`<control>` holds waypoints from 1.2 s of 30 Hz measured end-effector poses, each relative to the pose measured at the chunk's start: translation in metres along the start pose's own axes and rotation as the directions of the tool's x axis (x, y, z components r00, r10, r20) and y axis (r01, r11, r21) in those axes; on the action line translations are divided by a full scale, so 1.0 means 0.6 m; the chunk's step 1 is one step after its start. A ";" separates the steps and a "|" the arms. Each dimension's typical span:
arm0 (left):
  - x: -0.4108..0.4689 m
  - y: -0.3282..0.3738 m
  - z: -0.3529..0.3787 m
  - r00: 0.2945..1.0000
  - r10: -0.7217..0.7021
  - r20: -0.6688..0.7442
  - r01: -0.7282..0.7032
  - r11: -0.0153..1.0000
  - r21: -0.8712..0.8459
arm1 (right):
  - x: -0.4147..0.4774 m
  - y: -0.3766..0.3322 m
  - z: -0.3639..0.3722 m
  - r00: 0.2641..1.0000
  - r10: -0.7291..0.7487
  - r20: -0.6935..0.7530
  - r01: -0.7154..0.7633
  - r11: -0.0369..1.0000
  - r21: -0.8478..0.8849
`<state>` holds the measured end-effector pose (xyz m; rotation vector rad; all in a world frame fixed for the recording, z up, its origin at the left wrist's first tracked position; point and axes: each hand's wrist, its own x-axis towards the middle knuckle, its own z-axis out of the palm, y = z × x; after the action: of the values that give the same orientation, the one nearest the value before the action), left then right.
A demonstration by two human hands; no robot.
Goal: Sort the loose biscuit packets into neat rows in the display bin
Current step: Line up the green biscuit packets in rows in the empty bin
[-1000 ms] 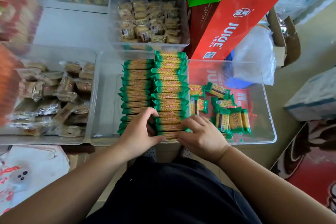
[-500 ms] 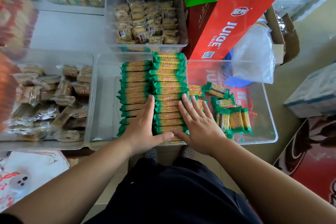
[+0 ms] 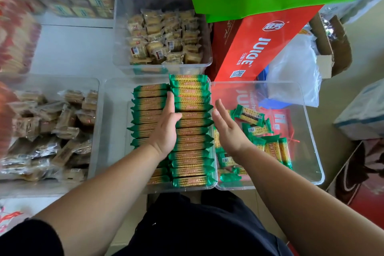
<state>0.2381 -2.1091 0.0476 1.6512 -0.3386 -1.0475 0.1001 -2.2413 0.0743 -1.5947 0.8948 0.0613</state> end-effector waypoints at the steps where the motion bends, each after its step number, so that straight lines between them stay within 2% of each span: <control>1: 0.001 -0.001 0.007 1.000 0.002 -0.002 -0.002 1.000 -0.011 | 0.010 0.001 0.002 1.000 0.004 0.021 -0.004 1.000 0.026; 4: 0.001 0.002 0.012 1.000 0.000 -0.001 0.000 1.000 0.004 | 0.033 0.019 0.006 0.998 -0.010 0.058 0.010 1.000 0.009; 6: 0.000 0.003 0.010 0.999 0.042 -0.013 -0.040 0.994 0.101 | 0.043 0.025 -0.001 0.998 -0.028 0.051 0.027 1.000 0.013; 10: 0.018 0.024 0.004 0.972 0.191 -0.135 -0.144 0.944 0.298 | 0.070 0.005 -0.011 0.997 -0.075 -0.006 0.076 0.996 0.053; 12: 0.043 0.034 -0.002 0.963 0.237 -0.131 -0.157 0.883 0.442 | 0.088 -0.008 -0.011 0.993 -0.119 0.008 0.119 0.993 0.025; 15: 0.071 0.040 -0.006 0.967 0.254 -0.034 -0.158 0.696 0.701 | 0.099 -0.025 -0.016 0.982 -0.183 0.035 0.187 0.961 -0.205; 17: 0.076 0.037 -0.006 0.967 0.256 0.001 -0.148 0.556 0.818 | 0.102 -0.027 -0.024 0.969 -0.241 0.047 0.237 0.868 -0.437; 19: 0.076 0.034 -0.005 0.968 0.250 0.011 -0.130 0.465 0.876 | 0.102 -0.023 -0.031 0.957 -0.281 0.076 0.265 0.735 -0.624; 26: 0.085 0.045 -0.015 0.974 0.222 0.043 -0.101 0.258 0.961 | 0.107 -0.057 -0.037 0.938 -0.327 0.120 0.278 0.494 -0.824; 28: 0.082 0.046 -0.024 0.969 0.236 0.069 -0.134 0.270 0.954 | 0.107 -0.062 -0.034 0.937 -0.301 0.178 0.300 0.429 -0.852; 32: 0.039 0.024 -0.043 0.970 0.219 0.105 -0.190 0.412 0.891 | 0.112 -0.060 -0.039 0.954 -0.232 0.191 0.268 0.369 -0.890; 36: -0.045 -0.018 -0.046 0.959 0.215 0.185 -0.269 0.479 0.836 | 0.093 -0.055 -0.039 0.940 -0.268 0.209 0.305 0.393 -0.867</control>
<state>0.2409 -2.0695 0.0506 2.3511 -1.2747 -0.7088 0.1472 -2.2911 0.0790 -2.7492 0.5154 0.3784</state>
